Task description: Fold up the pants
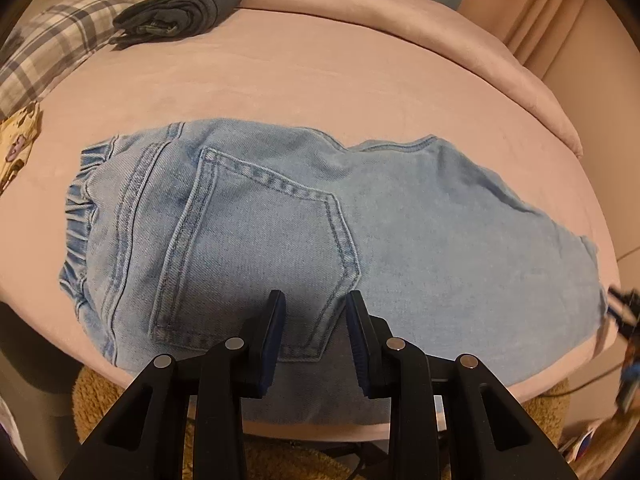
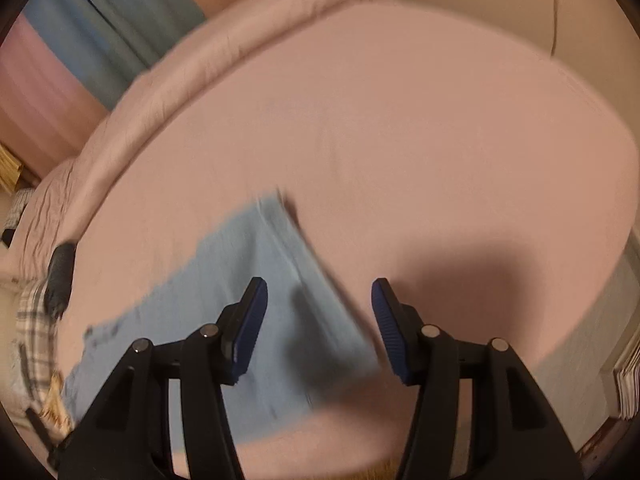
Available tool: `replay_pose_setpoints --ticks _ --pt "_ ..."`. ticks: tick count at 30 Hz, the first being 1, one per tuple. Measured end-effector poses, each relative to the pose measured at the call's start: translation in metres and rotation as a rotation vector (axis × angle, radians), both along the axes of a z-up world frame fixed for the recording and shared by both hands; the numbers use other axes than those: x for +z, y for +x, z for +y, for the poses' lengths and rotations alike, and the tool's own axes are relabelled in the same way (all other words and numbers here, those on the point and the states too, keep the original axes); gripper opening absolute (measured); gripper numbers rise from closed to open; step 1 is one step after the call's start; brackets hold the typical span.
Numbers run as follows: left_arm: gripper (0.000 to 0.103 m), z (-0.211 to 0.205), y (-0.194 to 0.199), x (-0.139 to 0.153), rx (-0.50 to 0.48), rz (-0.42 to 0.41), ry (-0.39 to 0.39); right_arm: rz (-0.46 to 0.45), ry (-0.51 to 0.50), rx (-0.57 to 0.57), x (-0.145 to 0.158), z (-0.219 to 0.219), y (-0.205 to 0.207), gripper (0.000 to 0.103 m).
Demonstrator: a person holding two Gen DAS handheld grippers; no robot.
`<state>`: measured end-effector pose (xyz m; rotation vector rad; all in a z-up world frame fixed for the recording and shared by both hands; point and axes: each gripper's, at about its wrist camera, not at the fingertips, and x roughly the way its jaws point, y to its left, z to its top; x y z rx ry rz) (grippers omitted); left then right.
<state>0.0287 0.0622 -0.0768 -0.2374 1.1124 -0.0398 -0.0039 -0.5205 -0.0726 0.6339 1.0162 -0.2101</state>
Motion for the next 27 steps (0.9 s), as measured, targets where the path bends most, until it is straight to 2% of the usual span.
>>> replay_pose_setpoints --ticks 3,6,9,12,13,14,15,17,24,26,27 --pt "0.030 0.000 -0.001 -0.002 0.006 -0.003 -0.009 0.054 0.010 0.014 -0.020 0.010 -0.017 0.054" --pt "0.030 0.001 -0.002 -0.002 -0.009 -0.012 -0.006 0.006 0.012 -0.016 -0.021 0.018 -0.033 0.054" --pt "0.030 0.002 -0.004 -0.002 -0.008 -0.015 -0.007 -0.034 0.096 -0.066 -0.022 0.016 -0.046 0.051" --pt "0.030 0.003 -0.005 -0.004 -0.008 -0.014 -0.003 -0.073 0.173 -0.055 -0.027 0.021 -0.048 0.046" --pt "0.030 0.002 -0.004 -0.005 -0.008 -0.013 0.000 -0.083 0.182 -0.054 -0.031 0.021 -0.045 0.041" --pt "0.030 0.001 -0.004 -0.005 -0.006 -0.012 0.003 -0.085 0.177 -0.063 -0.032 0.019 -0.043 0.025" --pt "0.030 -0.001 -0.004 -0.004 -0.002 -0.011 0.005 -0.080 0.164 -0.098 -0.036 0.015 -0.040 0.018" --pt "0.030 -0.004 -0.005 -0.001 -0.001 -0.005 0.009 -0.107 0.221 -0.149 -0.040 0.010 -0.039 0.011" --pt "0.030 -0.009 -0.011 0.004 -0.029 0.031 -0.052 -0.361 0.220 -0.252 0.017 0.025 -0.069 0.007" --pt "0.033 -0.011 -0.012 0.002 -0.035 0.034 -0.056 -0.365 0.162 -0.263 0.022 0.032 -0.076 0.007" --pt "0.033 -0.012 -0.012 0.000 -0.037 0.033 -0.050 -0.339 0.116 -0.261 0.019 0.035 -0.076 0.007"
